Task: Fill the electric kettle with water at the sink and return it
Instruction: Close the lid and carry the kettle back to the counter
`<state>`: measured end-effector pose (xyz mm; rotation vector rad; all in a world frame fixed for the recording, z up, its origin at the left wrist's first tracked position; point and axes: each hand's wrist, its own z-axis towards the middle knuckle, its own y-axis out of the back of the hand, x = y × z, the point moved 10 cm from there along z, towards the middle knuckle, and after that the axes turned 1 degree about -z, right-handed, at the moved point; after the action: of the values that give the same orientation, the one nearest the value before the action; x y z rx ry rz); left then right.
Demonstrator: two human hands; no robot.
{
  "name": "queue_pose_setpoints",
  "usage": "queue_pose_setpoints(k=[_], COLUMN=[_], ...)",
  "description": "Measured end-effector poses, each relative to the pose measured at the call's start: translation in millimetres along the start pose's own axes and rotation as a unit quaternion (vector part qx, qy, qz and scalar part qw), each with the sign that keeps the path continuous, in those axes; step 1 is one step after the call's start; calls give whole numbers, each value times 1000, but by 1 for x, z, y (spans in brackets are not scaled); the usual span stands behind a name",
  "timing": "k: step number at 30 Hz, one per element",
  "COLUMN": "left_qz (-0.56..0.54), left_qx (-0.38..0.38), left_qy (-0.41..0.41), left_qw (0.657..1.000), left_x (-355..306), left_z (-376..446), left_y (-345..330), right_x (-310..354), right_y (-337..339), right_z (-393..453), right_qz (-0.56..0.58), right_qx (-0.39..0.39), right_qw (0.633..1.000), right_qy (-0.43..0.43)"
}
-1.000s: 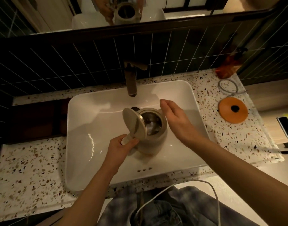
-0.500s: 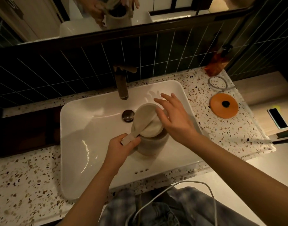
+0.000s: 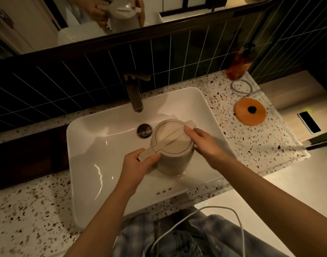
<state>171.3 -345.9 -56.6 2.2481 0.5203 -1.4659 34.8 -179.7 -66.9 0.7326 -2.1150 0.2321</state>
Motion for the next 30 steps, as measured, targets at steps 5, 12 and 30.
queue_pose_setpoints(k=[5, 12, 30], left_qz=[15, 40, 99], left_qx=[5, 42, 56], left_qy=[-9, -28, -66], left_qw=[1000, 998, 991], left_x=[1, -20, -113], left_z=[5, 11, 32], left_y=[2, -8, -126], right_x=[-2, 3, 66], right_y=[-4, -3, 141], right_z=[1, 3, 13], right_qz=[92, 196, 222], right_qx=[-4, 15, -9], right_qw=[996, 980, 975], right_qy=[-6, -5, 8])
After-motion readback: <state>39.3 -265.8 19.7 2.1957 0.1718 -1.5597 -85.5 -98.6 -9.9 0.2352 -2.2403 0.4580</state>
